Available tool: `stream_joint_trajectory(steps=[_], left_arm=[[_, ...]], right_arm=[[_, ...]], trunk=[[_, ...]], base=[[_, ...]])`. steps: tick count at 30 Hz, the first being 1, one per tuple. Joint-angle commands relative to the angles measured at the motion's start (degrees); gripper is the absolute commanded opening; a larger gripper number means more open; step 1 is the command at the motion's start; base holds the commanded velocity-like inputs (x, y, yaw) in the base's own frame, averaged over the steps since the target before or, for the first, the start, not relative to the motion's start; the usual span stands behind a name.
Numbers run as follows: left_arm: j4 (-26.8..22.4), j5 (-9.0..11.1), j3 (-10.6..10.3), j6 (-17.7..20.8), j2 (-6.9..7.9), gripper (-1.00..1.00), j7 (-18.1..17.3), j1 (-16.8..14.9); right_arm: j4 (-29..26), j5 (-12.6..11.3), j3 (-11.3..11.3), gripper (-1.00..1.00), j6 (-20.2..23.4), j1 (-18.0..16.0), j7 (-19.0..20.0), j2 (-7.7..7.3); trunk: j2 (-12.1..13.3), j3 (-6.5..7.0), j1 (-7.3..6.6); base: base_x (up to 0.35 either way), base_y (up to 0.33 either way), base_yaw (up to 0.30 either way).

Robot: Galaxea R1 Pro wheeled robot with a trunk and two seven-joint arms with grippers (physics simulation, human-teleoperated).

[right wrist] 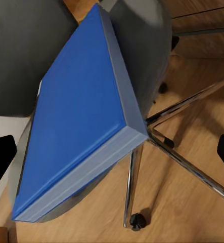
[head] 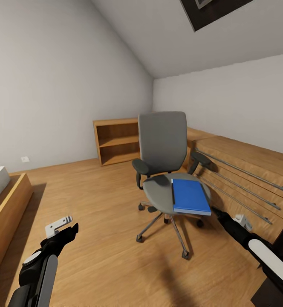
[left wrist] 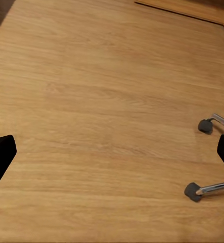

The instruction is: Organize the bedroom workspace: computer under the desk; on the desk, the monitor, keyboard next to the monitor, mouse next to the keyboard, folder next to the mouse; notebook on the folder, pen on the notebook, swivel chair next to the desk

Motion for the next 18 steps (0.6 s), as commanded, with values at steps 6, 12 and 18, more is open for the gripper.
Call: stream_joint_trajectory(steps=[6,12,18], left_arm=[[-0.1,0.6,0.0,0.2,-0.03,1.0,0.4,0.0],[-0.1,0.6,0.0,0.2,-0.07,1.0,0.4,0.0],[-0.1,0.6,0.0,0.2,-0.05,1.0,0.4,0.0]], right_arm=[[0.1,-0.6,0.1,1.0,0.1,-0.1,0.7,0.01],[2.3,-3.0,0.1,1.0,0.2,-0.1,3.5,0.02],[5.6,-9.6,0.2,1.0,0.7,-0.1,11.5,0.0]], trunk=[[-2.4,-1.14,1.31],[-4.9,-2.22,2.63],[-5.7,-3.47,3.17]], base=[[0.0,0.0,0.0],[0.0,0.0,0.0],[0.0,0.0,0.0]])
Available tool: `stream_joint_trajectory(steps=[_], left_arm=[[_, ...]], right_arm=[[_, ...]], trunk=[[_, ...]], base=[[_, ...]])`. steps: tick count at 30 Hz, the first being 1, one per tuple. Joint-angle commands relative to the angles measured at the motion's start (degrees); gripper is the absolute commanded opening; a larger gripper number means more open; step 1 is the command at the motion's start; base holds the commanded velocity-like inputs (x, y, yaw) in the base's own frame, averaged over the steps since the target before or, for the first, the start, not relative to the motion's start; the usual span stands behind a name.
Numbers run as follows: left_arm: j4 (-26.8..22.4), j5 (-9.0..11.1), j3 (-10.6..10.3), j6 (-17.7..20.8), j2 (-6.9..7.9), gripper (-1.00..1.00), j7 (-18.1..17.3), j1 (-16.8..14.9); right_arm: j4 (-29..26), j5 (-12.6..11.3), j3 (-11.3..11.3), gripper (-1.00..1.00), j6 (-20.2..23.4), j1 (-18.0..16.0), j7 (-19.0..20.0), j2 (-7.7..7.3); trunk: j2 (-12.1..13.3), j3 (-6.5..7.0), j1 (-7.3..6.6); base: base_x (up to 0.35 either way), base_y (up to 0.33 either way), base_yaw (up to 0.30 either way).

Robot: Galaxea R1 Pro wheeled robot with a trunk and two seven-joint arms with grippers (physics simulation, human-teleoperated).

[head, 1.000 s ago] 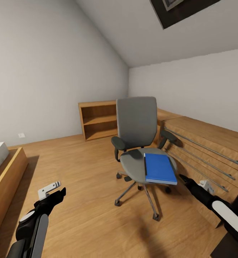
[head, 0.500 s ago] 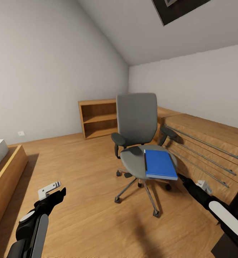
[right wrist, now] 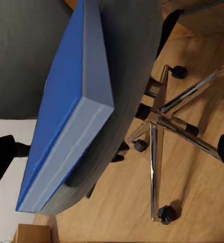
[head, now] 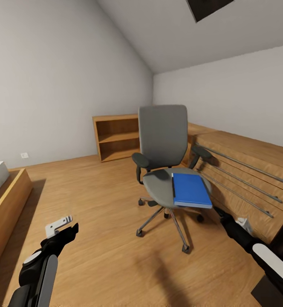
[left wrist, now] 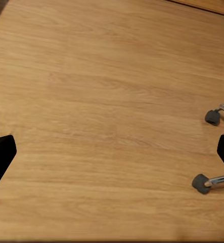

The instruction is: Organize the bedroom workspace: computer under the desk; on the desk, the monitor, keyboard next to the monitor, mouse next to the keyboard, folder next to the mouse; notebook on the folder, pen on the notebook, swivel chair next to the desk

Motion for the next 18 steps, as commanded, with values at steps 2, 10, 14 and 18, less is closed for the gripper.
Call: stream_joint_trajectory(steps=[2,10,14,18], left_arm=[[-0.1,0.6,0.0,0.2,-0.05,1.0,0.4,0.0],[-0.1,0.6,0.0,0.2,-0.04,1.0,0.4,0.0],[-0.1,0.6,0.0,0.2,-0.06,1.0,0.4,0.0],[-0.1,0.5,0.0,0.2,-0.07,1.0,0.4,0.0]], right_arm=[[0.9,-1.4,0.2,1.0,0.6,-0.1,2.5,-0.06],[4.4,-3.4,0.3,1.0,4.6,-0.1,8.9,0.05],[5.0,-5.0,0.3,1.0,5.5,-0.1,10.1,0.05],[5.1,-5.7,0.3,1.0,5.7,-0.1,10.5,0.04]], trunk=[[-0.1,-0.51,0.04],[-0.2,-2.28,0.24],[-0.2,-3.17,0.35],[-0.3,-4.05,0.45]], base=[[0.0,0.0,0.0],[0.0,0.0,0.0],[0.0,0.0,0.0],[0.0,0.0,0.0]])
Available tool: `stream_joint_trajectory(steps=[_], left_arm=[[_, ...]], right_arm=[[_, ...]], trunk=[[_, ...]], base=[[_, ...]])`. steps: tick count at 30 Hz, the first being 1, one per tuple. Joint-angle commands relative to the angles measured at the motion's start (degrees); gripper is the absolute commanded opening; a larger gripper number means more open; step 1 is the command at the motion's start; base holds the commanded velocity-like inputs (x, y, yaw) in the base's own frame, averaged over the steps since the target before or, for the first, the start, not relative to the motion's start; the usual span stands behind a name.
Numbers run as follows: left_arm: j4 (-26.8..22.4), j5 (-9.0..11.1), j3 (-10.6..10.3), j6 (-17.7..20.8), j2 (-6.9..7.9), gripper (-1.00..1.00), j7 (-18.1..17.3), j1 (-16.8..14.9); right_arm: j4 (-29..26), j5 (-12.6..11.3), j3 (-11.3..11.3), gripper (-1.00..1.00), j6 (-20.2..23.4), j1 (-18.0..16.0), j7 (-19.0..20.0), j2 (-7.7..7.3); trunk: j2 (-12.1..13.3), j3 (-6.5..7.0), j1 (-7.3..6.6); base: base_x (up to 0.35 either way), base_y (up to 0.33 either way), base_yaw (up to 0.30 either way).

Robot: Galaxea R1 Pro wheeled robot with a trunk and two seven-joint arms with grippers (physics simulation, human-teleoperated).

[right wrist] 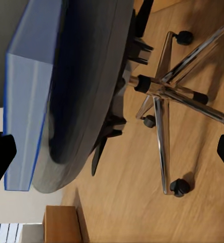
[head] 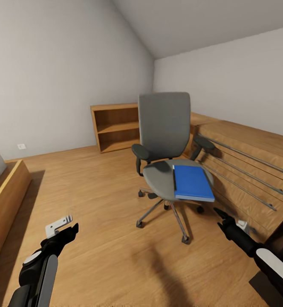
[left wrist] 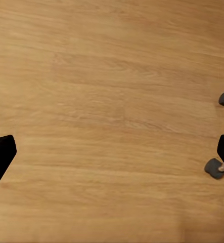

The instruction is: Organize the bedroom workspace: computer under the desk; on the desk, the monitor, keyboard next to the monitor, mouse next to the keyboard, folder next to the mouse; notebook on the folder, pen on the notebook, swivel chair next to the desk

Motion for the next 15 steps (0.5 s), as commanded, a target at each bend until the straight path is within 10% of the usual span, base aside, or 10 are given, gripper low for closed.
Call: stream_joint_trajectory(steps=[1,15], left_arm=[[-0.1,0.6,0.0,0.2,-0.03,1.0,0.4,0.0],[0.8,0.6,0.1,0.2,0.13,1.0,0.1,0.0]], right_arm=[[0.1,-0.7,0.2,1.0,0.1,-0.1,0.3,-0.05],[-0.2,-0.8,0.6,1.0,0.2,-0.1,0.5,0.99]], trunk=[[0.0,-0.28,0.01],[-0.1,-0.5,0.04]], base=[[0.0,0.0,0.0],[0.0,0.0,0.0]])
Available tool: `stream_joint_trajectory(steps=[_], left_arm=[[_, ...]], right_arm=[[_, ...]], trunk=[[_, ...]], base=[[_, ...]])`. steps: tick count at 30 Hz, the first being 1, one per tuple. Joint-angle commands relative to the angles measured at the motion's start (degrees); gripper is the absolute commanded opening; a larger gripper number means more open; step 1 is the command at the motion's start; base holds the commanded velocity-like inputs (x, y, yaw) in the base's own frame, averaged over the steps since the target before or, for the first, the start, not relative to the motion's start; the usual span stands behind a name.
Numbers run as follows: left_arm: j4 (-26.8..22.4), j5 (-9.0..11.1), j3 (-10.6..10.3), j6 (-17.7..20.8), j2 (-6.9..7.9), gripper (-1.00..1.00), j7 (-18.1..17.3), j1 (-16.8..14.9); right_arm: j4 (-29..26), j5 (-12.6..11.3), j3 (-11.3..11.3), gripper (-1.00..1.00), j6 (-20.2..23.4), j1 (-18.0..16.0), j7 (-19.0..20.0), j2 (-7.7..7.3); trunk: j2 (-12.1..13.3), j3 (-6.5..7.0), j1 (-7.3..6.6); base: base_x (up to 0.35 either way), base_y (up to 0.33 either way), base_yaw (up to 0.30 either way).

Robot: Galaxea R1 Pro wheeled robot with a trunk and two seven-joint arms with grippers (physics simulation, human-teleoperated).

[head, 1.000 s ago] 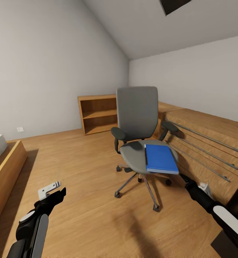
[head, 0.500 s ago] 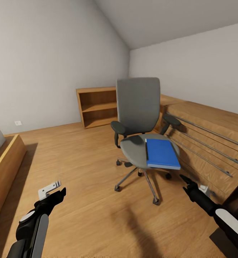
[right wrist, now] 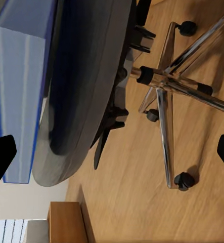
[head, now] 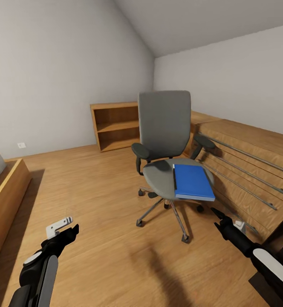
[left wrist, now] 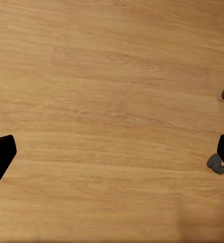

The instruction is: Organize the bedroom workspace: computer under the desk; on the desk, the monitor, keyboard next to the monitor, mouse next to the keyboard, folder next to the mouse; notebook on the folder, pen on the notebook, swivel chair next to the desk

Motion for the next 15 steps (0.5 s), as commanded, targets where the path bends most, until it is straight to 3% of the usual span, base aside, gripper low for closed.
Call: stream_joint_trajectory(steps=[1,12,15], left_arm=[[-0.1,0.6,0.0,0.2,-0.03,1.0,0.4,0.0],[0.0,0.6,0.0,0.2,-0.03,1.0,0.4,0.0],[0.0,0.6,0.0,0.2,-0.03,1.0,0.4,0.0]], right_arm=[[0.0,-0.6,0.2,1.0,0.1,-0.1,0.3,-0.04],[0.0,-0.7,0.1,1.0,0.1,-0.1,6.9,0.01],[0.0,-0.7,0.1,1.0,0.1,-0.1,7.5,0.01]], trunk=[[0.0,0.17,-0.04],[0.1,2.6,-0.32],[0.1,2.6,-0.32]], base=[[0.0,0.0,0.0],[0.0,0.0,0.0],[0.0,0.0,0.0]])
